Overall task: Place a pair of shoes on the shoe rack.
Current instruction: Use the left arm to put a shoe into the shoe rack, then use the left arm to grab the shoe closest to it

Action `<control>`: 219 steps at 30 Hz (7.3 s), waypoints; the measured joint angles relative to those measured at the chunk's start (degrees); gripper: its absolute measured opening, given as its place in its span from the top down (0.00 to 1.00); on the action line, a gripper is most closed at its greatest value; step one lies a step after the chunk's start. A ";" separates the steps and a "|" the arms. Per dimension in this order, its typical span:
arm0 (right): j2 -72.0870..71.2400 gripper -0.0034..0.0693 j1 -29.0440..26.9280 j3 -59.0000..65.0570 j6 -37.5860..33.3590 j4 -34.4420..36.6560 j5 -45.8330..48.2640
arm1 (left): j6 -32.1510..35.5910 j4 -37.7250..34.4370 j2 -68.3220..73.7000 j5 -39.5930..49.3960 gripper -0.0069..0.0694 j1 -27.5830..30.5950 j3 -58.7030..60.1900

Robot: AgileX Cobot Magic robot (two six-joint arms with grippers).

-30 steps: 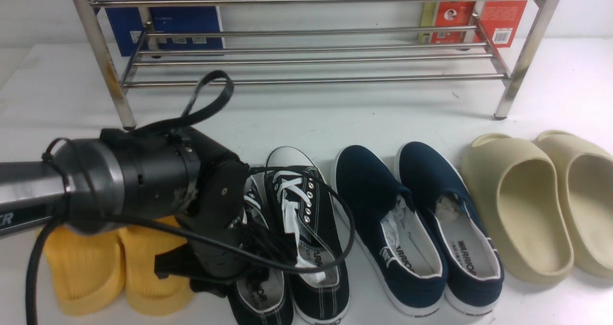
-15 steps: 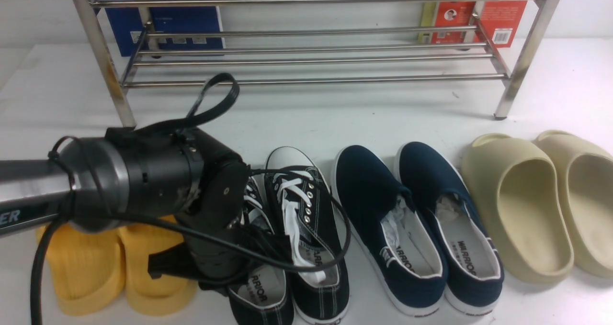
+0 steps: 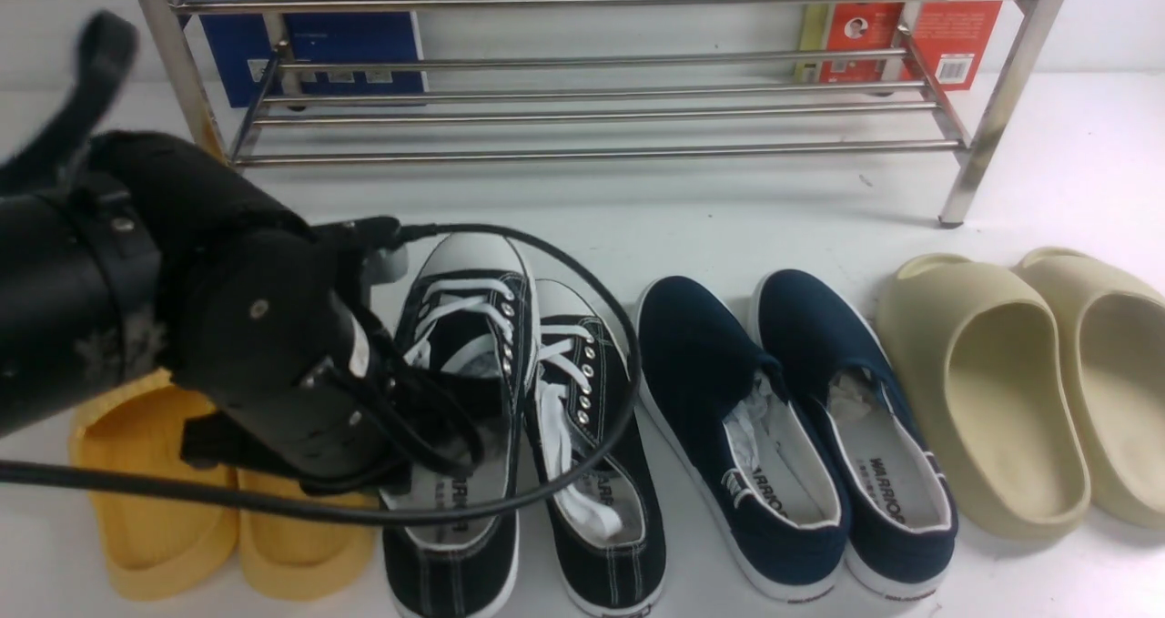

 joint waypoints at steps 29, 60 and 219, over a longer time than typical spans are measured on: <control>0.00 0.62 0.00 0.00 0.00 0.00 0.00 | 16.05 -0.33 34.54 -6.63 0.93 19.22 -40.88; 0.00 0.62 0.00 0.00 0.00 0.00 0.00 | 14.11 0.71 49.23 -12.92 0.93 21.04 -58.18; 0.00 0.62 0.00 0.00 0.00 -0.01 0.00 | -5.46 -5.57 19.85 -11.76 0.41 -7.58 -3.70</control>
